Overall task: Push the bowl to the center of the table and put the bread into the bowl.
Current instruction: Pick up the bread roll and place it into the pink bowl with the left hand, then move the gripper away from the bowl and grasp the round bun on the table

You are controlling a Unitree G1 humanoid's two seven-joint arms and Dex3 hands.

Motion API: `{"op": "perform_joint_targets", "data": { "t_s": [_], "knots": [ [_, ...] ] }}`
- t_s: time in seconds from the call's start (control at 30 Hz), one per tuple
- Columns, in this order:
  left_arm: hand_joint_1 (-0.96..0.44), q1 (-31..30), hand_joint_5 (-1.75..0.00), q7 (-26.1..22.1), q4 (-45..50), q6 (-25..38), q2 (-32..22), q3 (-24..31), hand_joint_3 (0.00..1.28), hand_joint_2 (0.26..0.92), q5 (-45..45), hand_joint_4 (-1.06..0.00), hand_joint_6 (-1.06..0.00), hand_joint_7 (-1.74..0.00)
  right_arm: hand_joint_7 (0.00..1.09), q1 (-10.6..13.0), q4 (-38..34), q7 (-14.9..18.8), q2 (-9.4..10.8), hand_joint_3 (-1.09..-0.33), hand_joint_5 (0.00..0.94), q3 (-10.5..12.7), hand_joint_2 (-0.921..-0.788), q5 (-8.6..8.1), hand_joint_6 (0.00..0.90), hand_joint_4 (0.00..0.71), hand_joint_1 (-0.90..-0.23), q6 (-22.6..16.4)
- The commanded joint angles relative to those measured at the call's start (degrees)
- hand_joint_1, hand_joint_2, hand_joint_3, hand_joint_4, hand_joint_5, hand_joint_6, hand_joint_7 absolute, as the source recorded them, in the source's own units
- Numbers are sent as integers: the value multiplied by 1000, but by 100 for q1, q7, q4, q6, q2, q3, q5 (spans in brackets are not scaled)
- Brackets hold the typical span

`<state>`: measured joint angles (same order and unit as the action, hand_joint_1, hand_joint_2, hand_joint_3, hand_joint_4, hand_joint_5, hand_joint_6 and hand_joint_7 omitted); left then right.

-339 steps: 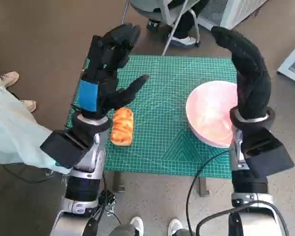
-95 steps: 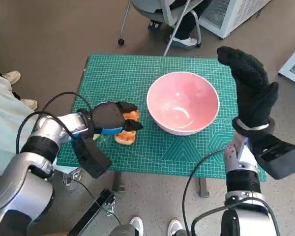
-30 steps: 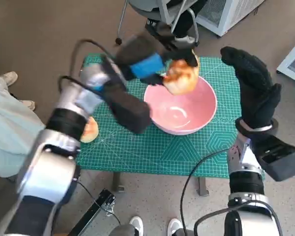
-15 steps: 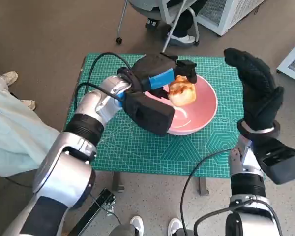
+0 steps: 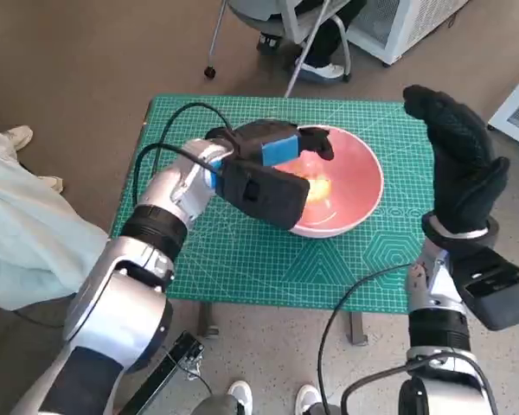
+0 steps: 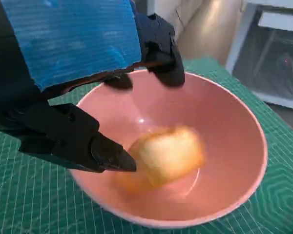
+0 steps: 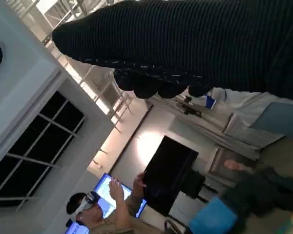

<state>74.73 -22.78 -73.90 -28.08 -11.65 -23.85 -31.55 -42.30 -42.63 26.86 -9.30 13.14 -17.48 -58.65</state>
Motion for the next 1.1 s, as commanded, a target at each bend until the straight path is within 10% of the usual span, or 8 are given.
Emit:
{"op": "perform_joint_targets", "data": {
  "t_s": [0.03, 0.43, 0.73, 1.1],
  "knots": [
    [-139, -146, -66, -159, 341, -221, -329, 259, 30, 844, 313, -25, -1, -464, 801, 114, 4, -96, -31, -781, 1, -55, -921, 155, 1, 328, -584, 69],
    [-40, -733, -10, -933, 1527, -1238, -1614, 950, 5, 853, 1219, -156, -186, -203, 805, 81, -52, -152, -11, -780, 2, -94, -921, 201, 0, 331, -581, 47],
    [30, -1716, -12, -1690, 3553, -268, -2705, 1418, 0, 847, 1665, -210, -309, -121, 796, 27, -95, -46, 5, -776, 2, -118, -921, 94, 0, 331, -589, 82],
    [-12, -2451, -1, -1697, 3823, 154, -3420, 1504, 0, 830, 1462, -203, -330, -86, 784, -166, -321, 349, 53, -765, 3, -123, -921, -222, 6, 333, -606, 160]
  ]
}}
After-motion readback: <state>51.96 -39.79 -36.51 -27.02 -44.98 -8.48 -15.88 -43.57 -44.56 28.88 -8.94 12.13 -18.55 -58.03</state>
